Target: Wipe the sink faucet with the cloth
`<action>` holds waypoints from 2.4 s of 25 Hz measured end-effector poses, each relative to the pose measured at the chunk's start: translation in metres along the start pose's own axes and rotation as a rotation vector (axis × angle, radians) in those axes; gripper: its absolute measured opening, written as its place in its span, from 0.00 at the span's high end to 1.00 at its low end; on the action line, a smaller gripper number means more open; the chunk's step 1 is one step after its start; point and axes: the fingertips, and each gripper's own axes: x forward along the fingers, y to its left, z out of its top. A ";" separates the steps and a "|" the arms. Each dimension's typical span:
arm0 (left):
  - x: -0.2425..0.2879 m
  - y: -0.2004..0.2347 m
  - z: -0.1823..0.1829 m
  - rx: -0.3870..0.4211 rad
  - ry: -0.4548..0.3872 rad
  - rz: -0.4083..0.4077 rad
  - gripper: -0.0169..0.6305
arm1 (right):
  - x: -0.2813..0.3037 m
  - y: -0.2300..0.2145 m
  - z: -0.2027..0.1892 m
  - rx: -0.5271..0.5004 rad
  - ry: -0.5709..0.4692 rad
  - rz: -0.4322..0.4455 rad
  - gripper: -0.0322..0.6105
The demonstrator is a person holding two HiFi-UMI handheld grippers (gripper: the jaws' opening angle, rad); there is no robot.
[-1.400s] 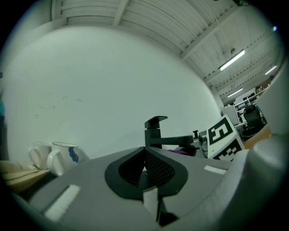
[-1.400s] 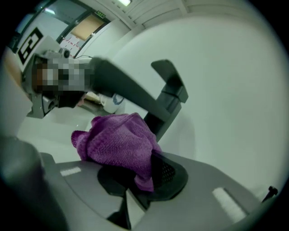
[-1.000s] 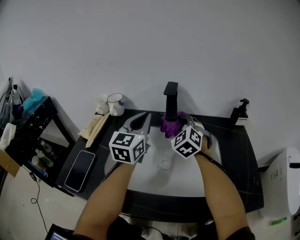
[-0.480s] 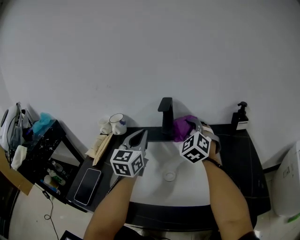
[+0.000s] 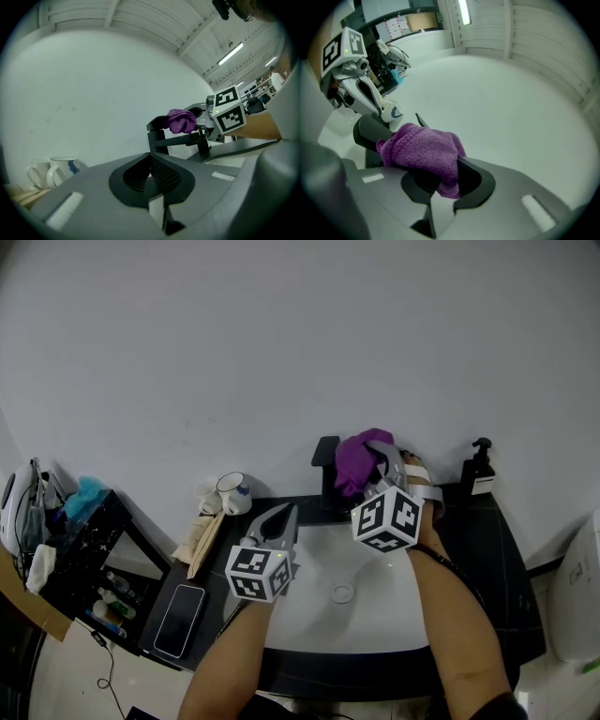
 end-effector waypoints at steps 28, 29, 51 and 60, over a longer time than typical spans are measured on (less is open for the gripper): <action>-0.036 0.034 0.046 0.037 -0.137 0.168 0.95 | -0.072 0.155 -0.001 0.941 0.232 0.621 0.85; -0.042 0.040 0.053 0.017 -0.166 0.180 0.95 | -0.067 0.156 0.007 1.084 0.221 0.603 0.85; -0.119 0.106 0.100 -0.058 -0.389 0.394 0.95 | 0.050 0.122 0.059 1.951 -0.032 -0.114 0.85; -0.105 0.093 0.096 -0.031 -0.345 0.358 0.95 | 0.029 0.177 0.043 1.880 0.063 0.031 0.85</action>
